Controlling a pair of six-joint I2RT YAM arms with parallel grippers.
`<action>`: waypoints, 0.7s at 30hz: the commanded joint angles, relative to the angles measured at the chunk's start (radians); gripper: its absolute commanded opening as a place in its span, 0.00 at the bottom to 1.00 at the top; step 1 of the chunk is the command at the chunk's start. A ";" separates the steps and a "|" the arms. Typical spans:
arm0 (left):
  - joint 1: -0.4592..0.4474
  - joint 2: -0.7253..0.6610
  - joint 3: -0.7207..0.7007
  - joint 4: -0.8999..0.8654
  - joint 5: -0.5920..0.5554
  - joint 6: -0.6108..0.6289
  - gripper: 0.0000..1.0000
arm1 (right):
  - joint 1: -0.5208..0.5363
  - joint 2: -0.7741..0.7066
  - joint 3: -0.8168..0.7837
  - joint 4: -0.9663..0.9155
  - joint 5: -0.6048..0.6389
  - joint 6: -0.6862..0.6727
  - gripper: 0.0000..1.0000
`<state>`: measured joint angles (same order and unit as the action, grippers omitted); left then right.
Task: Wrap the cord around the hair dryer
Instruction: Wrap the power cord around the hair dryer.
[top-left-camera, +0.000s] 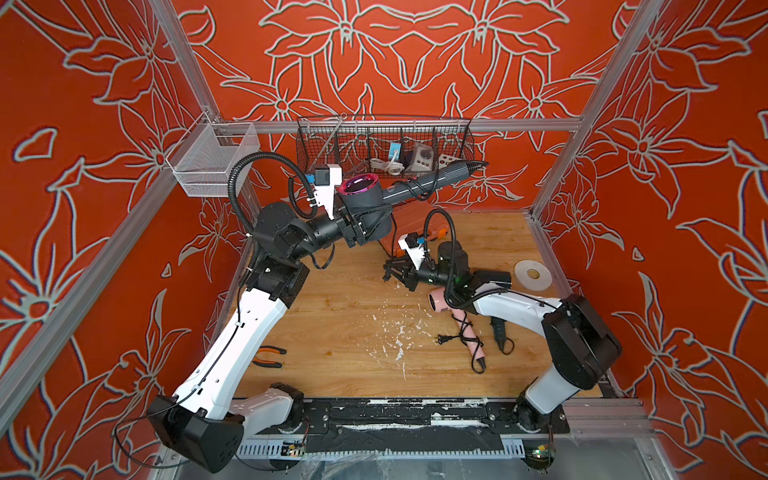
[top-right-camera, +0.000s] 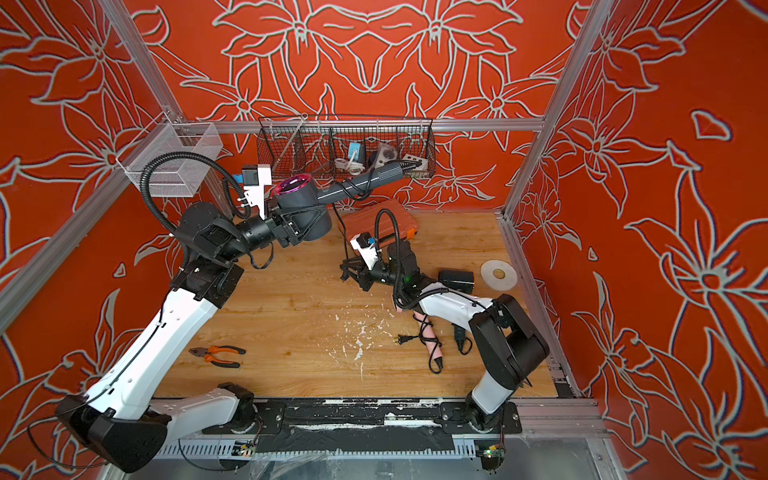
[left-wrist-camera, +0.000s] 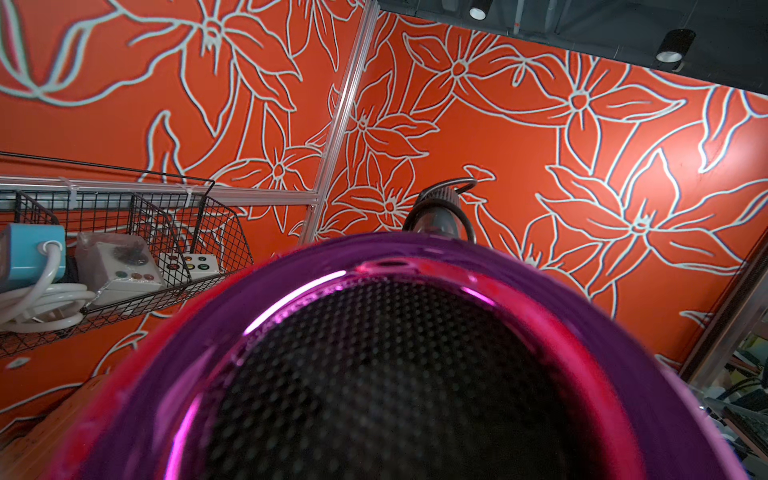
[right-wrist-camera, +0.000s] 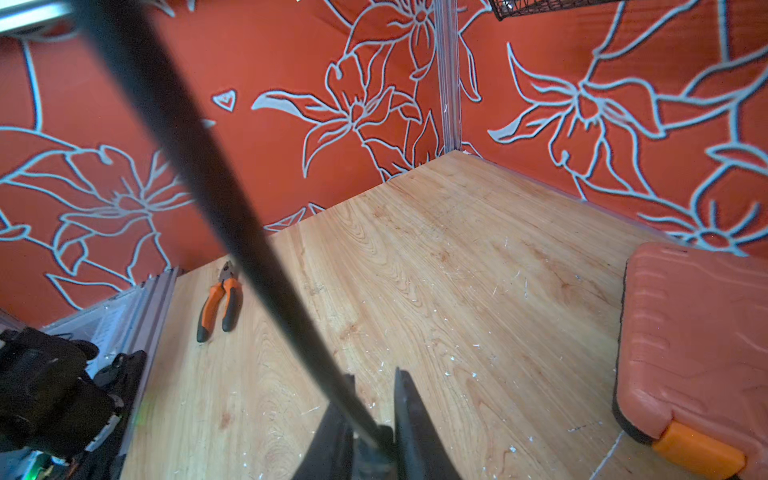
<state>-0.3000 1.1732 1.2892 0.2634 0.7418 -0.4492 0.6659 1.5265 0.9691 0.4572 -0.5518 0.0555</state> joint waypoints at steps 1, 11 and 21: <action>0.006 -0.030 0.045 0.090 -0.004 -0.009 0.00 | 0.000 0.018 0.002 0.019 0.051 -0.006 0.49; 0.006 -0.032 0.044 0.098 -0.009 -0.014 0.00 | -0.002 0.040 0.023 0.009 0.032 0.005 0.31; 0.006 -0.032 0.048 0.106 -0.011 -0.022 0.00 | 0.002 0.064 -0.039 0.119 -0.071 0.107 0.20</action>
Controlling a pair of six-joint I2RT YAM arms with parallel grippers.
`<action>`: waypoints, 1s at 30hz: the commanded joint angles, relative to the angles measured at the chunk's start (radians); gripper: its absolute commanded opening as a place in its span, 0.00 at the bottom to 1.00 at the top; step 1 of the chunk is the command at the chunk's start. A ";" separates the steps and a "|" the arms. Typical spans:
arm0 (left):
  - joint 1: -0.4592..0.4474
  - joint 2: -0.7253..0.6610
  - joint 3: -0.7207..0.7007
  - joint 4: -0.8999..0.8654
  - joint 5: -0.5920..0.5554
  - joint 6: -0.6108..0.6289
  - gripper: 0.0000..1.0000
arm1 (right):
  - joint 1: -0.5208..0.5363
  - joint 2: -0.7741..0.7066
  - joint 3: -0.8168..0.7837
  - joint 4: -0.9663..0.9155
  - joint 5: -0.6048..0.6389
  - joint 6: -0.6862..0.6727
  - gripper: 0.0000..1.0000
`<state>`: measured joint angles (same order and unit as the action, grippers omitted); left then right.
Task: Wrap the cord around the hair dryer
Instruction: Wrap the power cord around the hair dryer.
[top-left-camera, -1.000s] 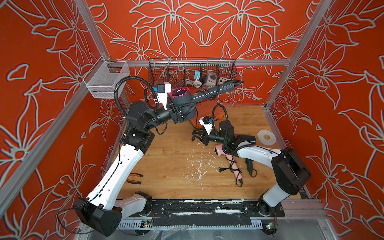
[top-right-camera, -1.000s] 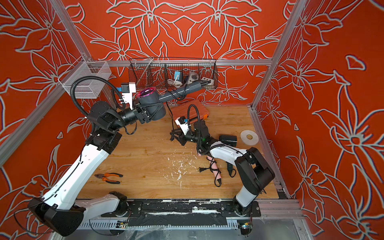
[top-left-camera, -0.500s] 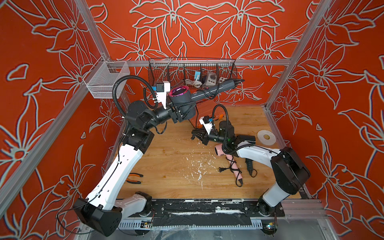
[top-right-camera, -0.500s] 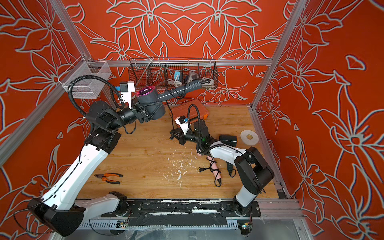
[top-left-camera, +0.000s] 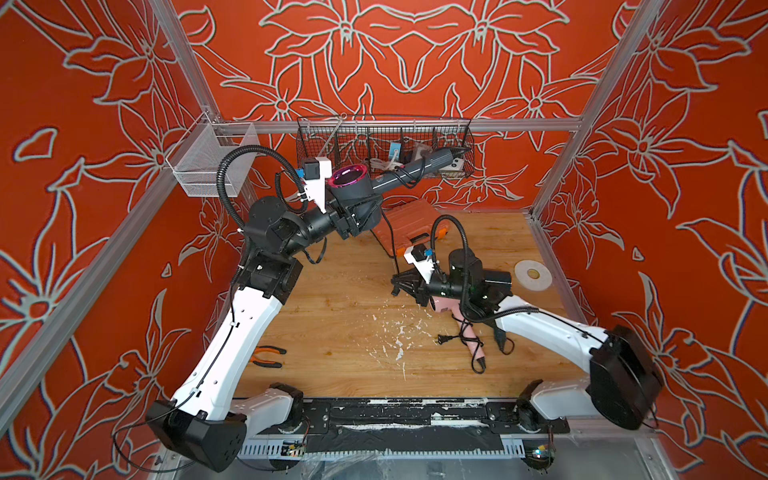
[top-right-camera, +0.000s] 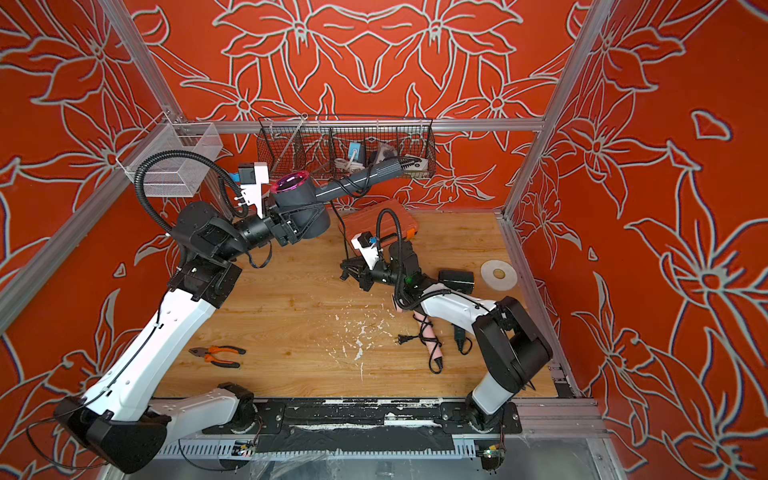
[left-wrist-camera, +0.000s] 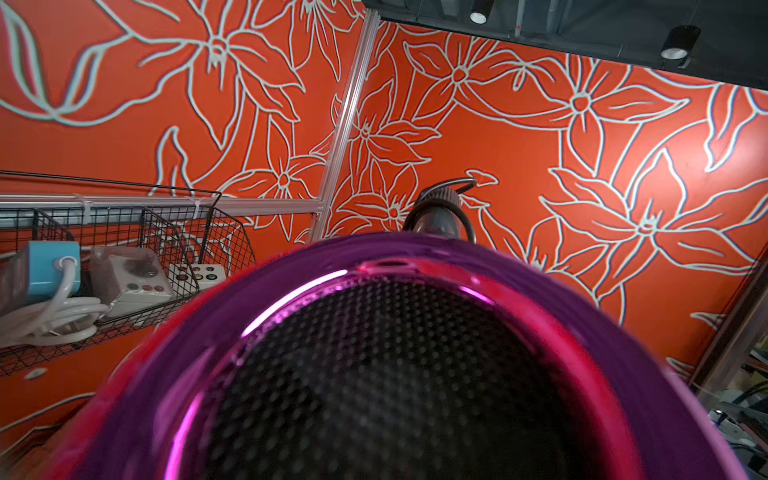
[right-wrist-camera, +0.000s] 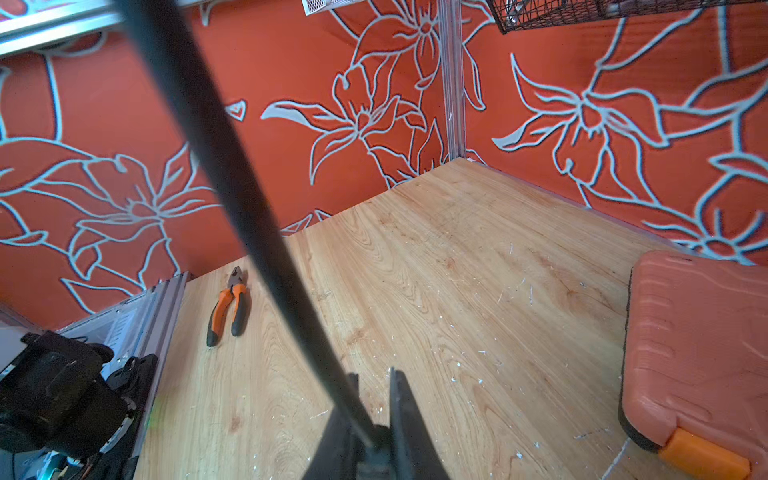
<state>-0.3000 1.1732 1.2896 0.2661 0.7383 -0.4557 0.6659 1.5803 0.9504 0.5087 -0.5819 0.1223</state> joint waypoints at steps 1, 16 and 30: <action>0.006 -0.032 0.048 0.103 -0.008 -0.015 0.00 | 0.001 0.010 -0.020 0.070 -0.042 0.043 0.19; 0.006 -0.040 0.059 0.105 -0.008 -0.029 0.00 | 0.002 0.061 0.034 0.112 -0.067 0.085 0.21; 0.011 -0.037 0.076 0.034 -0.046 0.047 0.00 | 0.007 -0.035 -0.034 0.034 -0.078 0.063 0.00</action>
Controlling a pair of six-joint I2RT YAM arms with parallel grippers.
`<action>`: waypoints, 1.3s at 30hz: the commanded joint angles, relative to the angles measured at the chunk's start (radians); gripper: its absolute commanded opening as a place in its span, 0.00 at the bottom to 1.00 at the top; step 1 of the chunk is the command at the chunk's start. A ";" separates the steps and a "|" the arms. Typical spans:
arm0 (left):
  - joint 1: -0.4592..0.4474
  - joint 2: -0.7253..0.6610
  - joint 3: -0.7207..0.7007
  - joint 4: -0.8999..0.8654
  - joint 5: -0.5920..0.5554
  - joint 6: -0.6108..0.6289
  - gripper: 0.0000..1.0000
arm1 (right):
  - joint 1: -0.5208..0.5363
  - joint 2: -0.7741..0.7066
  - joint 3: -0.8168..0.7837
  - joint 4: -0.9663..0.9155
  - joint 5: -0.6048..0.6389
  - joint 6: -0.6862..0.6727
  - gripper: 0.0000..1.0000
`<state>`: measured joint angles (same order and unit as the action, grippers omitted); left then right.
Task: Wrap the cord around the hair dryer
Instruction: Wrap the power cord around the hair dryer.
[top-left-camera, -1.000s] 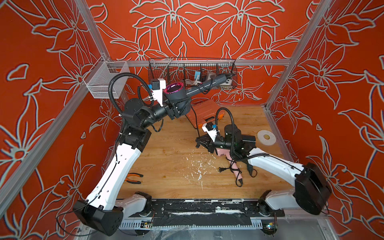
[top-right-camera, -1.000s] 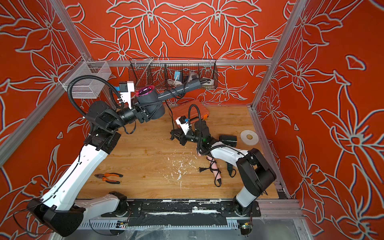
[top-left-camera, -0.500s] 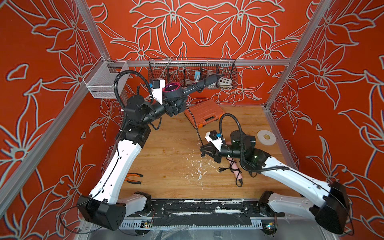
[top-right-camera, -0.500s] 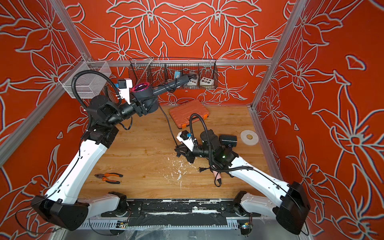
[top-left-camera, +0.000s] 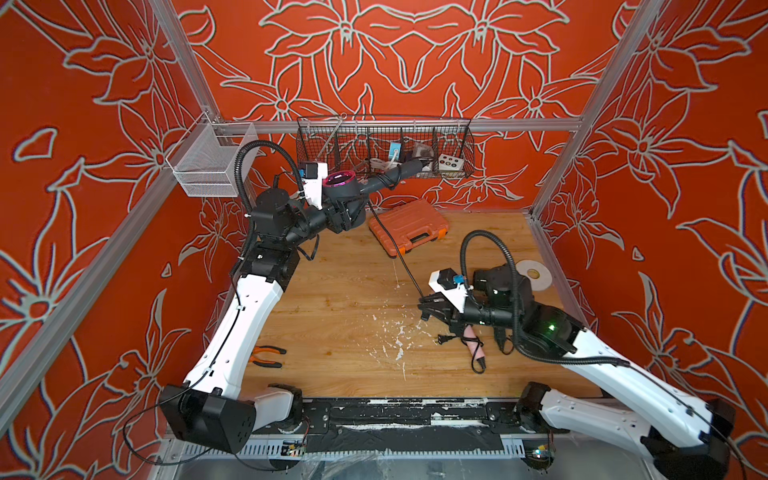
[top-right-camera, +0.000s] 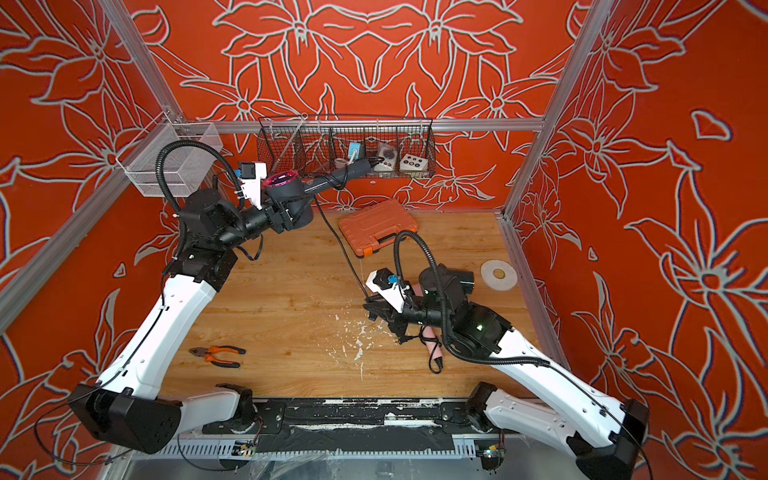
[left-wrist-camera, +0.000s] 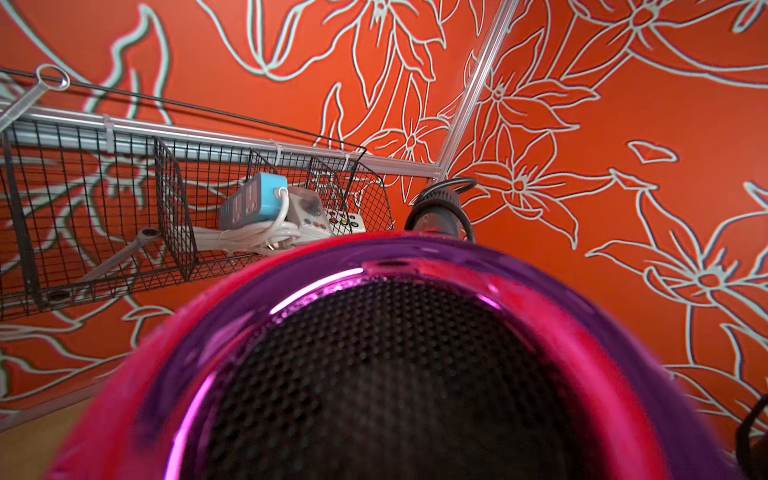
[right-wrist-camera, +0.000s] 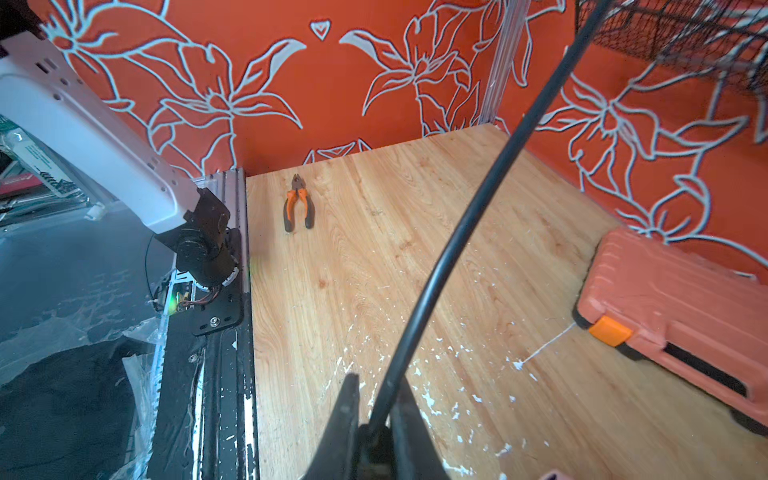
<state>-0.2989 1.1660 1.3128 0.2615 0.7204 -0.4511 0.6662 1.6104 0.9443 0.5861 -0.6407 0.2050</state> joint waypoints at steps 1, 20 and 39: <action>0.015 -0.026 0.058 0.024 -0.034 0.057 0.00 | 0.011 -0.092 -0.038 -0.088 -0.014 -0.041 0.00; 0.179 0.069 0.049 -0.143 -0.102 0.186 0.00 | 0.204 -0.685 0.010 -0.997 0.228 -0.312 0.00; 0.092 0.044 -0.189 -0.364 -0.083 0.274 0.00 | 0.207 -0.584 0.607 -1.391 0.477 -0.633 0.00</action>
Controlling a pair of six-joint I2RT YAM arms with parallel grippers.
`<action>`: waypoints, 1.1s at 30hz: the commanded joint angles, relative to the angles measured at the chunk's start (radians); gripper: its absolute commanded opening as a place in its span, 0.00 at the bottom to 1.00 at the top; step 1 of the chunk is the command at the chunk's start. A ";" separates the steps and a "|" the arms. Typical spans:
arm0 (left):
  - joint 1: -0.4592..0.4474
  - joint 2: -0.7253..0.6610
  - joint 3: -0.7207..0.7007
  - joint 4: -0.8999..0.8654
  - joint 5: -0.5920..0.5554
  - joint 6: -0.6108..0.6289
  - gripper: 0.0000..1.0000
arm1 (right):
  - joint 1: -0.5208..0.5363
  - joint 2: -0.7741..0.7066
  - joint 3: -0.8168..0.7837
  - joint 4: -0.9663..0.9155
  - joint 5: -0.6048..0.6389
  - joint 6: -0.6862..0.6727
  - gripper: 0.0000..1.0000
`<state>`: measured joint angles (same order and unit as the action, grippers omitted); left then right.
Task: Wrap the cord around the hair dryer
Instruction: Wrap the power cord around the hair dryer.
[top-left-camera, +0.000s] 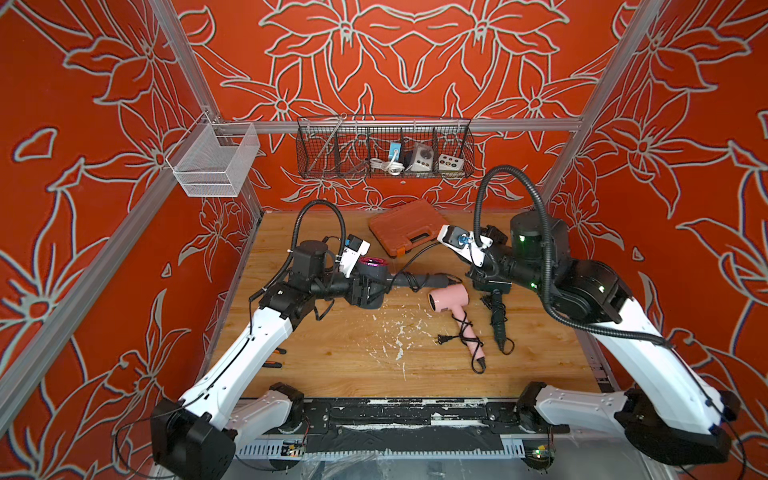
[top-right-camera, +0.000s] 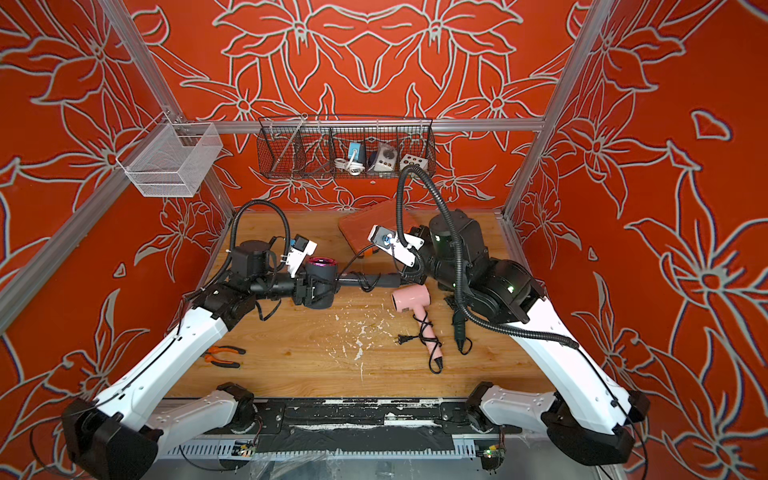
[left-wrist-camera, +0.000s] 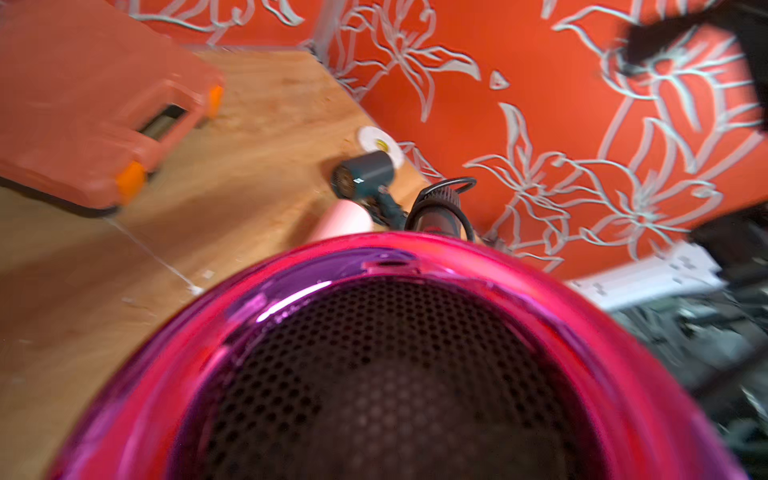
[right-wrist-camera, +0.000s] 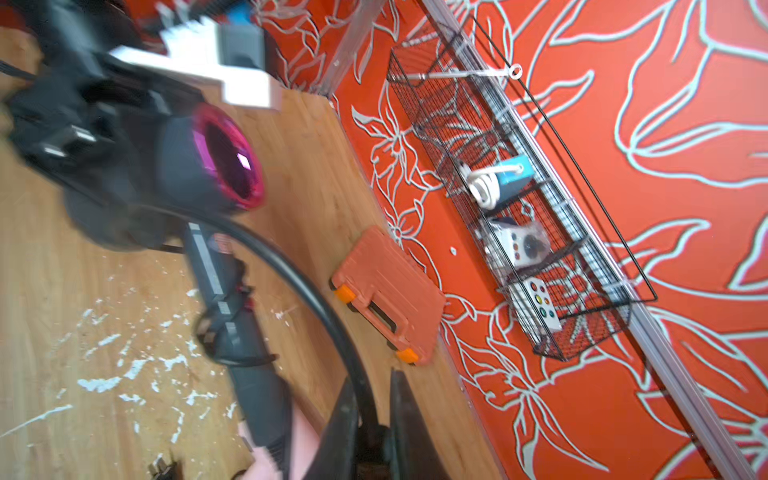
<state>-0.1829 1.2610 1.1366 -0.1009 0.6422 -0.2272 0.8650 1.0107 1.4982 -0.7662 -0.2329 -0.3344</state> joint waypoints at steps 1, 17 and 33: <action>-0.036 -0.059 -0.030 -0.010 -0.003 0.055 0.00 | 0.009 0.027 0.073 -0.037 0.097 -0.112 0.00; -0.146 -0.332 -0.212 -0.191 0.368 0.040 0.00 | -0.253 0.207 0.158 0.041 0.113 -0.259 0.00; -0.156 -0.341 -0.191 0.056 0.566 -0.115 0.00 | -0.578 0.384 -0.015 0.281 -0.443 0.002 0.00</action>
<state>-0.3290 0.9134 0.9123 -0.1905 1.0878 -0.3115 0.3340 1.3830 1.5112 -0.6090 -0.5140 -0.4290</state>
